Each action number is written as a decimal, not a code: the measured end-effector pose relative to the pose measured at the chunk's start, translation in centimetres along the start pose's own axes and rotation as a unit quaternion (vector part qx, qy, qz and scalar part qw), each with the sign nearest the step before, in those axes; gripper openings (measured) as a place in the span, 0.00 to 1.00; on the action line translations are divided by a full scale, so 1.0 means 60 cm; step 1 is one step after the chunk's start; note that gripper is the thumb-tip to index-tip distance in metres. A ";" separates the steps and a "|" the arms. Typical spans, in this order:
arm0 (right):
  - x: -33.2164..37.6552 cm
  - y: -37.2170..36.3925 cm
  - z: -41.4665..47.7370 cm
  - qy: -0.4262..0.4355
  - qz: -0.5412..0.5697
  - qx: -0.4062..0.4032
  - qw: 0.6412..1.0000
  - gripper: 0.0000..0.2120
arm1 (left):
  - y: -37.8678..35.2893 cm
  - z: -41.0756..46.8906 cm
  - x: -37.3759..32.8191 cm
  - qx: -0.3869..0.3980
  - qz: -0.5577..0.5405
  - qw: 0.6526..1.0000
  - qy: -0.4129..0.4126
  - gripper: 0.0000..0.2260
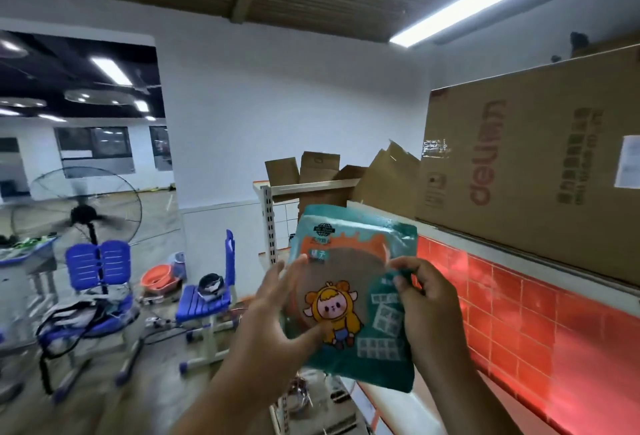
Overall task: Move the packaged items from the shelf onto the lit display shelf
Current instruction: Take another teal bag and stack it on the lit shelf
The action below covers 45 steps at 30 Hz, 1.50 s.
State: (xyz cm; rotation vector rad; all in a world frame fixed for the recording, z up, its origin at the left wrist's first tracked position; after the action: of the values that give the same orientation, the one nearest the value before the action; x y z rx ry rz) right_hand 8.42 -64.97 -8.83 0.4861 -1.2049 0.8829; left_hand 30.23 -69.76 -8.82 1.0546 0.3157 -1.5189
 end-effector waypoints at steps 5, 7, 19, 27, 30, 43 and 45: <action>-0.059 -0.061 0.057 0.005 -0.034 0.012 0.999 0.11 | 0.006 0.044 0.103 0.020 0.023 0.998 0.057 0.36; -0.091 -0.091 0.081 -0.009 -0.040 0.023 0.999 0.11 | 0.023 0.063 0.137 0.013 0.068 0.996 0.062 0.36; -0.234 -0.257 0.191 -0.087 -0.036 -0.040 0.995 0.12 | 0.100 0.183 0.348 0.179 0.347 0.920 0.018 0.52; -0.307 -0.324 0.237 -0.128 -0.027 -0.093 0.987 0.16 | 0.096 0.246 0.481 0.266 0.440 0.837 -0.184 0.44; -0.359 -0.327 0.246 -0.163 -0.038 -0.110 0.980 0.15 | 0.082 0.262 0.530 0.288 0.401 0.850 -0.184 0.45; -0.544 -0.306 0.432 -0.213 -0.081 -0.157 0.961 0.18 | -0.038 0.417 0.708 0.397 0.397 0.790 -0.246 0.33; -0.566 -0.299 0.473 -0.211 -0.095 -0.163 0.959 0.18 | -0.050 0.451 0.728 0.395 0.396 0.790 -0.250 0.32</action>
State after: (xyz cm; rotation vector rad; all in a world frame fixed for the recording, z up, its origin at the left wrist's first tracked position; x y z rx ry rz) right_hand 2.69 -107.54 -29.63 0.5255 -1.6288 0.4108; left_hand 20.68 -116.63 -27.79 1.1270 -1.1170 -1.0476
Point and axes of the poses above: each hand's wrist, its own z-axis towards the middle knuckle, its own y-axis out of the back of the hand, x = y × z, the point moved 8 cm from there along z, towards the middle knuckle, and after that the axes turned 6 degrees about -y, right-handed, at the moved point
